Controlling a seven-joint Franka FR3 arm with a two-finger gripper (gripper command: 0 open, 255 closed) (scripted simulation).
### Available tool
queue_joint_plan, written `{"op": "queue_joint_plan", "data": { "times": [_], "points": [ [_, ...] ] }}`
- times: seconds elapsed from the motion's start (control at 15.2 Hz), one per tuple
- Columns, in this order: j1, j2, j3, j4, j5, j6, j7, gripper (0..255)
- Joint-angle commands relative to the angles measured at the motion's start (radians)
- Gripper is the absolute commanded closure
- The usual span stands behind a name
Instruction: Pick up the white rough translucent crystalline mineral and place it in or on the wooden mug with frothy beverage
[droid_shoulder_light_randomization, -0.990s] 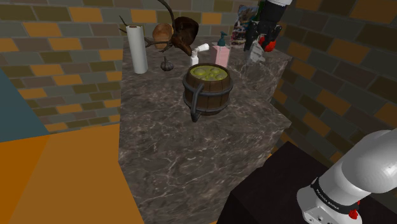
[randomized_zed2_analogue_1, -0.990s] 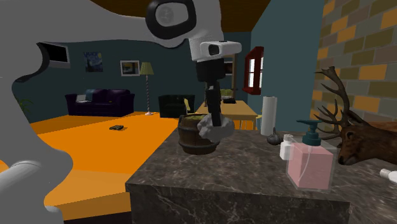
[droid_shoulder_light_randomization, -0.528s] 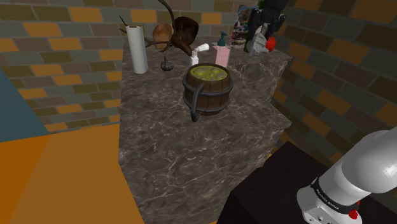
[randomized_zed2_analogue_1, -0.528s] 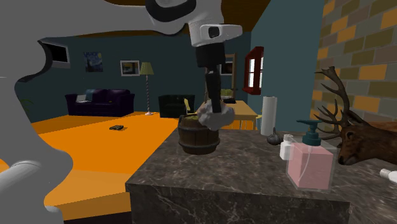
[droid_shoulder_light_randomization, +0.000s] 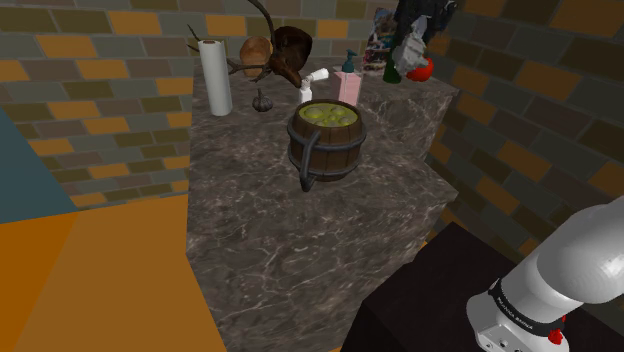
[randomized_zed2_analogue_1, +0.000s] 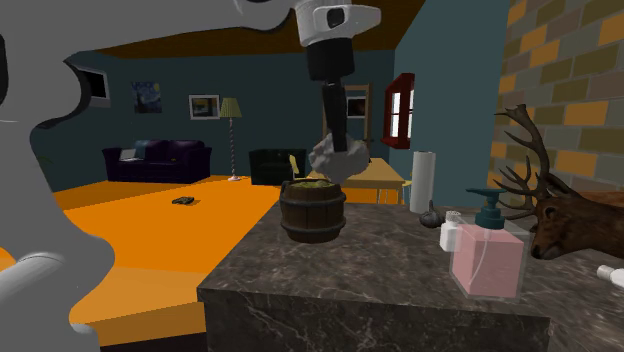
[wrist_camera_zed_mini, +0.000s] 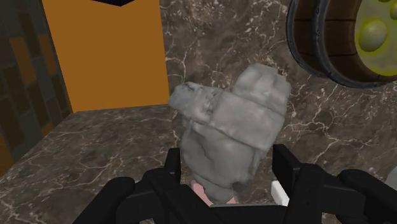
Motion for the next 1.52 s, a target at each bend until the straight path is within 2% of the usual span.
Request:
{"op": "queue_joint_plan", "data": {
  "times": [0.0, 0.2, 0.92, 1.45],
  "points": [
    [-0.001, 0.02, -0.001, 0.052, 0.0, -0.032, -0.001, 255],
    [-0.001, 0.042, -0.001, 0.115, -0.001, -0.073, 0.002, 255],
    [0.109, 0.081, 0.177, 0.203, -0.026, -0.113, 0.286, 255],
    [0.21, 0.218, 0.316, 0.395, -0.096, -0.176, 0.508, 255]
  ]
}}
